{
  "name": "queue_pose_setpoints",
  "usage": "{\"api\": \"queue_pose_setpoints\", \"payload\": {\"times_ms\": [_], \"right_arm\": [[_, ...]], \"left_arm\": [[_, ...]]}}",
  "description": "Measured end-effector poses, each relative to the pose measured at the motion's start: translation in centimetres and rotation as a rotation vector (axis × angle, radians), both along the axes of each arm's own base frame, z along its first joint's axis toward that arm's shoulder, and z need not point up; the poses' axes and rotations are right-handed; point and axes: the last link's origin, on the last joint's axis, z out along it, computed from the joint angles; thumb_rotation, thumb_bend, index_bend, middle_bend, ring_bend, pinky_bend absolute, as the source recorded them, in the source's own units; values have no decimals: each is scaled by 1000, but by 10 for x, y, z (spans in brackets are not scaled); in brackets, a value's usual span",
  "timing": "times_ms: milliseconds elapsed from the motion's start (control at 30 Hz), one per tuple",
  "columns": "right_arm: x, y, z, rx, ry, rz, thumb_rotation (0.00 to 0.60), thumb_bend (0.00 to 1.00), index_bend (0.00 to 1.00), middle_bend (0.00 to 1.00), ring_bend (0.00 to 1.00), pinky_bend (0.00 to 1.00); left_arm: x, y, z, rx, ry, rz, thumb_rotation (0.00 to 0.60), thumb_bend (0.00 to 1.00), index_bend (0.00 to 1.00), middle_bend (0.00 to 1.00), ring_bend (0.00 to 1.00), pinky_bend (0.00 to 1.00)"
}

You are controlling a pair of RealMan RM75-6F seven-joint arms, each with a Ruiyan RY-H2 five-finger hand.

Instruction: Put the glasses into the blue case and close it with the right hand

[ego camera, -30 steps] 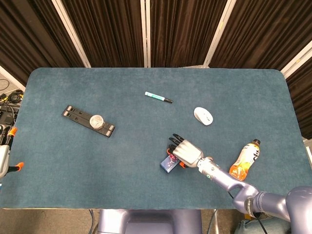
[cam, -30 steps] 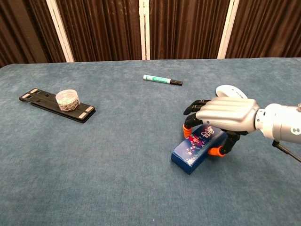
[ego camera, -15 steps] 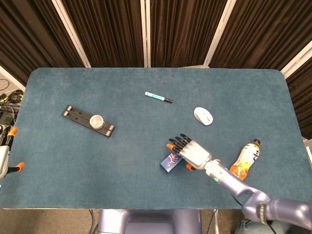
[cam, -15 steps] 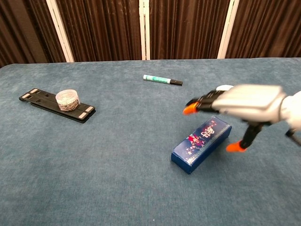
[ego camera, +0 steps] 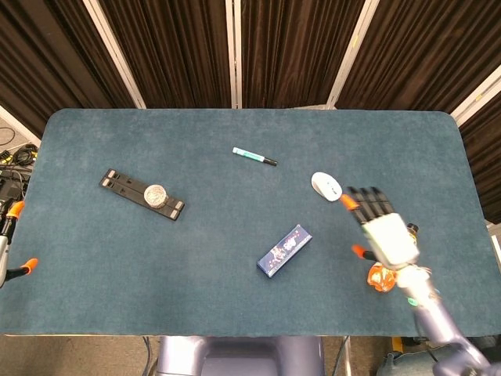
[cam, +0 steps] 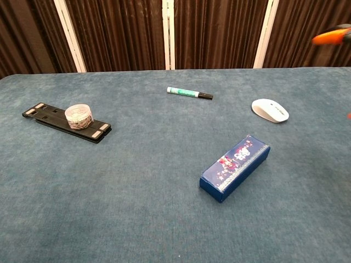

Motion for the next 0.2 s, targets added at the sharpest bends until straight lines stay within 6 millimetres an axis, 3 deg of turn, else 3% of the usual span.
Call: {"api": "queue_pose_setpoints", "payload": {"times_ms": [200], "right_arm": [[-32, 19, 5, -69, 1, -49, 600, 0, 34, 0, 0, 0]], "left_arm": [[-1, -1, 2, -4, -7, -4, 600, 0, 0, 0, 0, 0]]}}
